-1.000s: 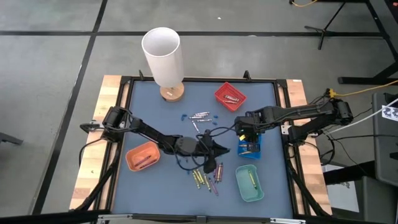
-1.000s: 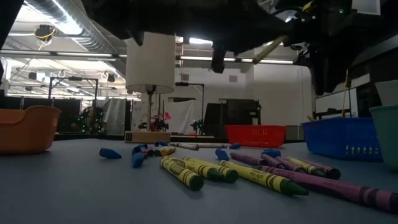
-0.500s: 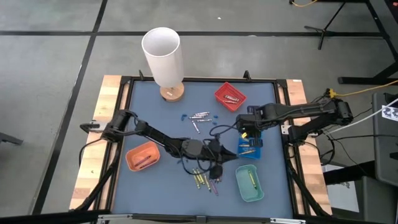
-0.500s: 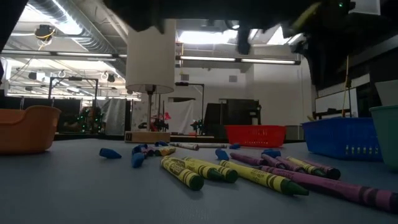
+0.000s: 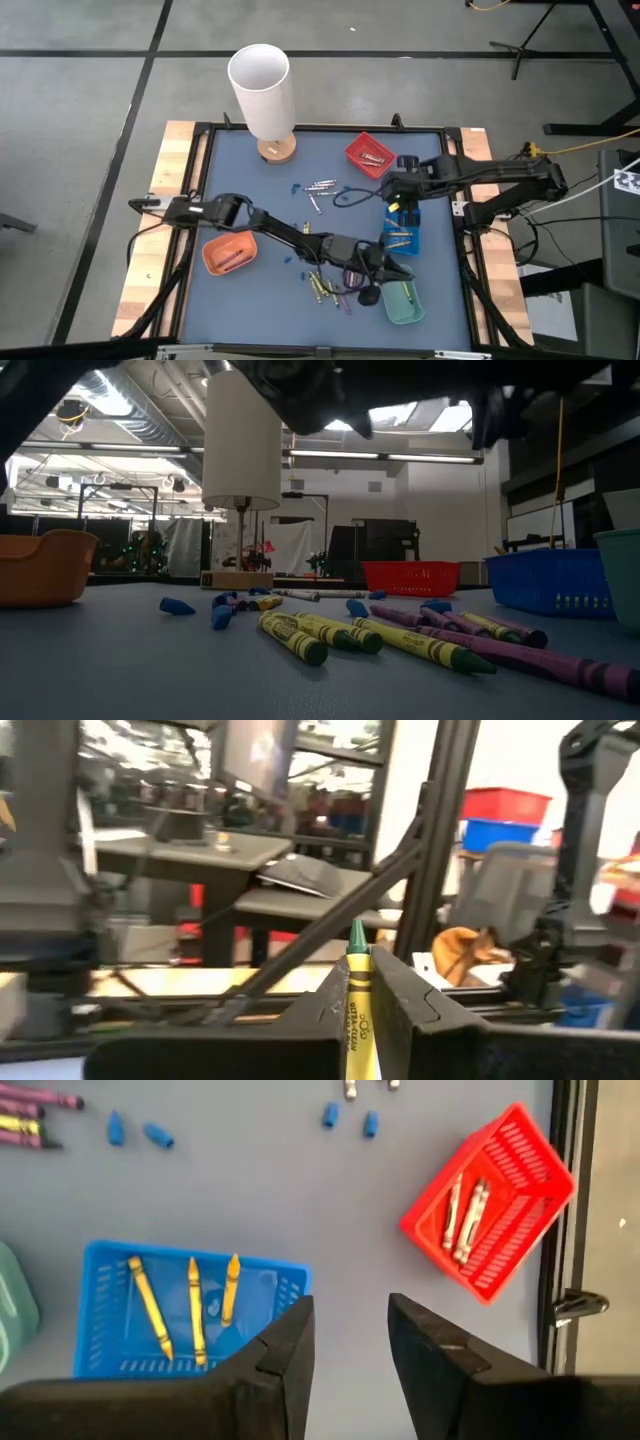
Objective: Sort crayons
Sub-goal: Put the green crayon into the green bin, then put the grey crayon into the red bin
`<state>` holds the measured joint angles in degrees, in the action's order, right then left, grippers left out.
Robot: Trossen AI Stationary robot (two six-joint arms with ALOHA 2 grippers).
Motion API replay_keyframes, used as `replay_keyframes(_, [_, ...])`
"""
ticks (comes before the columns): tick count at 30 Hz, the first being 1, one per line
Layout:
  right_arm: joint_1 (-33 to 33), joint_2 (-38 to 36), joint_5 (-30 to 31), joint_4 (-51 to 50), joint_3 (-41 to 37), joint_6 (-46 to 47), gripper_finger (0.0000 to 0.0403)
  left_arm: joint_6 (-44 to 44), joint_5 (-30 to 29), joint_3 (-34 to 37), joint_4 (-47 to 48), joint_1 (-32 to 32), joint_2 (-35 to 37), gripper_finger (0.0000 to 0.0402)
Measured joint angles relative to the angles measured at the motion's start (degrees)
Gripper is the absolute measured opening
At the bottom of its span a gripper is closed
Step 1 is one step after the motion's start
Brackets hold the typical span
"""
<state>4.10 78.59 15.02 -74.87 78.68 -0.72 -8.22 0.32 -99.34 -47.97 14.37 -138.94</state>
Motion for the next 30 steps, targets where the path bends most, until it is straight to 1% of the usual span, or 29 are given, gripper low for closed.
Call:
replay_keyframes(3, [0.0,0.0,0.0,0.02,1.17,-0.02,0.0127,-3.37,2.35,-2.02,0.03,-0.16,-1.9,0.0009])
replay_keyframes(7, [0.0,0.0,-0.02,0.89,1.37,-0.02,0.0127,-7.77,2.68,-2.37,0.13,-0.22,-2.37,0.0009])
replay_keyframes(13, [0.0,0.0,-0.02,1.88,1.37,0.0,0.0127,-8.01,1.81,-2.4,1.25,-0.22,-2.41,0.0016])
replay_keyframes(16, [-0.02,0.0,-0.02,1.9,1.37,-0.02,0.0127,-8.11,1.77,-2.4,1.21,-0.24,-2.39,0.0036])
replay_keyframes(25, [-0.02,0.0,-0.04,1.9,1.37,-0.02,0.0127,-8.12,1.75,-2.4,2.25,-0.62,-2.42,0.0116])
replay_keyframes(30, [0.0,0.0,-0.04,1.88,1.35,-0.02,0.0127,-8.14,3.49,-2.4,2.33,-1.77,-2.4,0.014])
